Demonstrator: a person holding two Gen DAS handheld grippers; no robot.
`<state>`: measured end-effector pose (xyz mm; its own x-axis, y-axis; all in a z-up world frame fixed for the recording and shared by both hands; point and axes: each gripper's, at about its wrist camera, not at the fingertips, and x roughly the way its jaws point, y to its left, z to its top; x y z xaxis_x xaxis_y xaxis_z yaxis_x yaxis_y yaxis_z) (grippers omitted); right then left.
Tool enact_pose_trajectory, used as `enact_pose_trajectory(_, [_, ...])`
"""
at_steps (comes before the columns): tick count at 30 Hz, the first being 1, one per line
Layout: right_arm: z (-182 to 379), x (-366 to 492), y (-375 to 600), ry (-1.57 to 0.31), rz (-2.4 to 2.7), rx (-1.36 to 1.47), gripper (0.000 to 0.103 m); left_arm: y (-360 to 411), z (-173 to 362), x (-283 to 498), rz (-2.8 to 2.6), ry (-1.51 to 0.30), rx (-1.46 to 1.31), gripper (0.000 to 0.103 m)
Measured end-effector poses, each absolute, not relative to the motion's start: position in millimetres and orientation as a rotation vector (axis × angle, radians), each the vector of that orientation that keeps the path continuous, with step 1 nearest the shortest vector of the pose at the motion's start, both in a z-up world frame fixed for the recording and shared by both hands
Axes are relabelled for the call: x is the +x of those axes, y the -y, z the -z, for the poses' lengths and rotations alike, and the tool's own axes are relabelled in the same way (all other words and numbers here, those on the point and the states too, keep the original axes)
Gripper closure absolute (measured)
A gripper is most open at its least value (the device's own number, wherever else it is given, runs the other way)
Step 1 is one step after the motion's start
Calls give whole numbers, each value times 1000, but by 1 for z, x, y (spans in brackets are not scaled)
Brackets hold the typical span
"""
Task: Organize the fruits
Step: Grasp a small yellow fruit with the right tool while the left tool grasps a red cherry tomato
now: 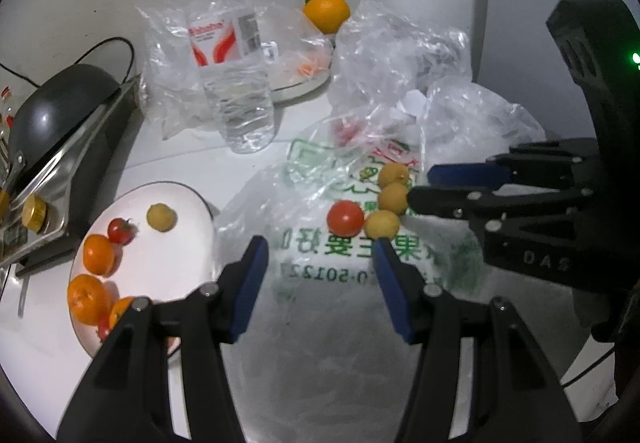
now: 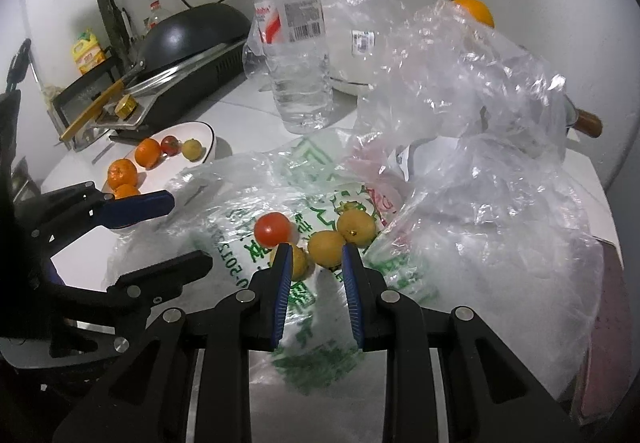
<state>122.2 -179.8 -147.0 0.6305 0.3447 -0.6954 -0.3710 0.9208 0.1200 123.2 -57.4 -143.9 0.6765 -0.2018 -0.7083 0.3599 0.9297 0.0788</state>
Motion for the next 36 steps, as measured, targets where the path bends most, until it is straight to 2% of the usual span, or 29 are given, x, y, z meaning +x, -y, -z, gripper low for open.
enact_pose_trajectory(13, [165,149,187,-848,-458,21,76,73,164,161,300,-819,260,48])
enact_pose_trajectory(25, [167,152,194,-834,-460,40,76,92,172,174,336,-838,334,57])
enact_pose_trajectory(27, [165,150,195,-825,-457,41,76,95,173,176,344,-837,342,60])
enact_pose_trajectory(29, [163,149,197,-819,-449,45,76,98,175,176,353,-842,347,72])
enact_pose_trajectory(36, [158,142,206,-801,-411,57,76,101,176,173,371,-842,358,74])
